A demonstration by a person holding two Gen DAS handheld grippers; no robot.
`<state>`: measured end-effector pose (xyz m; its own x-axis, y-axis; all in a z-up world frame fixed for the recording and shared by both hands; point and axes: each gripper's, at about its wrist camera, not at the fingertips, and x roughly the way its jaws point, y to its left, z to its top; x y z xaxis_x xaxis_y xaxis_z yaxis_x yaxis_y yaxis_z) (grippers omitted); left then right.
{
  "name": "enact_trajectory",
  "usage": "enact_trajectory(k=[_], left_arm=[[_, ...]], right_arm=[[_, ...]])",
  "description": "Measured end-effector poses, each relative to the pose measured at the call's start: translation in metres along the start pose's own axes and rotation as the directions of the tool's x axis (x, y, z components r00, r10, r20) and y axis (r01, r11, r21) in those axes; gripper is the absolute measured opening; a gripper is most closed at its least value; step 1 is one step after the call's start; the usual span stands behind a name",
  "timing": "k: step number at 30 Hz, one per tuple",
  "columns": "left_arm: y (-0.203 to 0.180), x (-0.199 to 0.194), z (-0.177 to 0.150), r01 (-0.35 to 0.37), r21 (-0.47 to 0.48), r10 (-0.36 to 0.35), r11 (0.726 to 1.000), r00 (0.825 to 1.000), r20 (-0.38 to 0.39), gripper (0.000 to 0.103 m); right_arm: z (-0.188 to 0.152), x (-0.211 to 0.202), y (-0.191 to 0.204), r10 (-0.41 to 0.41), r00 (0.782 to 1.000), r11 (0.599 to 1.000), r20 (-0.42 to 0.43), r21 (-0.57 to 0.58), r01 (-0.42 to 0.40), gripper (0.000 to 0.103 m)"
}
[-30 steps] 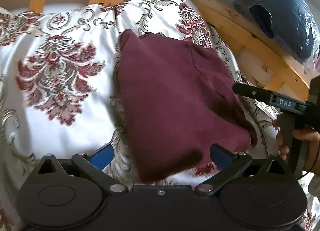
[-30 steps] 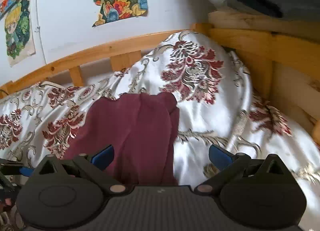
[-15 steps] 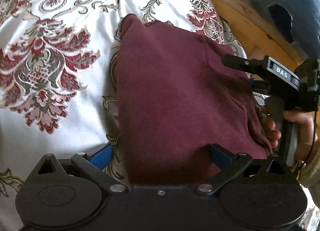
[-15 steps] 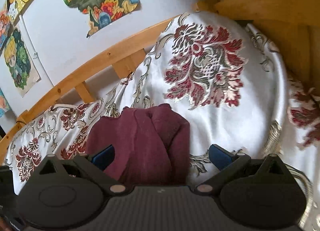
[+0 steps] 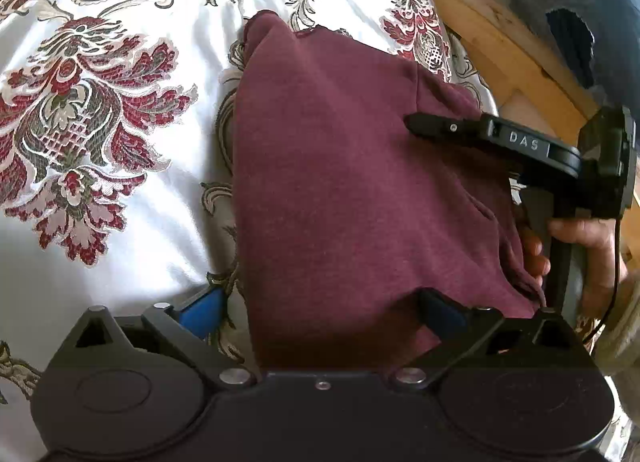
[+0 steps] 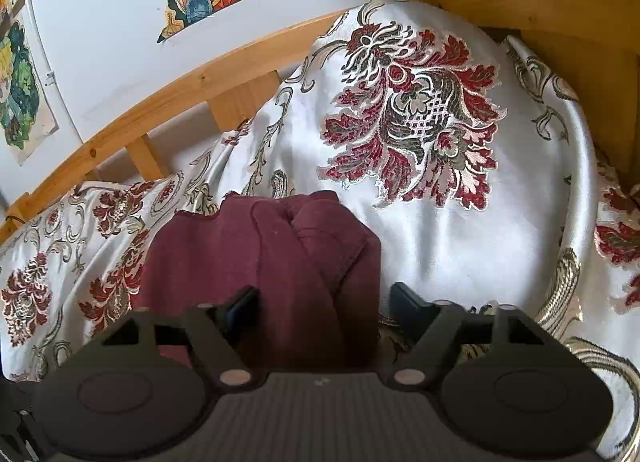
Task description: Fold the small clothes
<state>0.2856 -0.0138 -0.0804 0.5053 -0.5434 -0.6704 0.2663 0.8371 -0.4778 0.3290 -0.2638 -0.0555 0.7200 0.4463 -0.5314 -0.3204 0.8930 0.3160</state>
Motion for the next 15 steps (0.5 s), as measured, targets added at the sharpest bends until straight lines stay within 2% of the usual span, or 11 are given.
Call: enact_trajectory(k=[1, 3, 6, 11, 15], left_arm=[[0.0, 0.0, 0.0, 0.004, -0.005, -0.004, 1.0, 1.0, -0.002, 0.096], [0.0, -0.001, 0.002, 0.024, -0.015, -0.025, 1.0, 1.0, -0.014, 0.084], [-0.004, -0.001, 0.002, 0.007, -0.016, -0.008, 1.0, 1.0, -0.022, 0.079], [-0.008, -0.004, 0.003, -0.019, -0.018, 0.019, 1.0, 1.0, -0.023, 0.069], [-0.009, -0.006, 0.004, -0.025, -0.019, 0.024, 1.0, 0.999, -0.029, 0.067]], right_arm=[[-0.002, -0.001, 0.002, -0.001, 1.0, 1.0, 0.001, -0.008, 0.001, 0.06], [-0.004, -0.003, 0.008, -0.005, 1.0, 1.0, 0.001, -0.02, 0.005, 0.047], [-0.006, -0.004, 0.014, -0.004, 1.0, 1.0, 0.004, -0.006, 0.004, 0.036], [-0.008, -0.005, 0.022, -0.027, 0.999, 1.0, 0.022, 0.005, 0.026, 0.029], [-0.008, -0.006, 0.025, -0.036, 0.999, 0.999, 0.028, 0.017, 0.036, 0.027]])
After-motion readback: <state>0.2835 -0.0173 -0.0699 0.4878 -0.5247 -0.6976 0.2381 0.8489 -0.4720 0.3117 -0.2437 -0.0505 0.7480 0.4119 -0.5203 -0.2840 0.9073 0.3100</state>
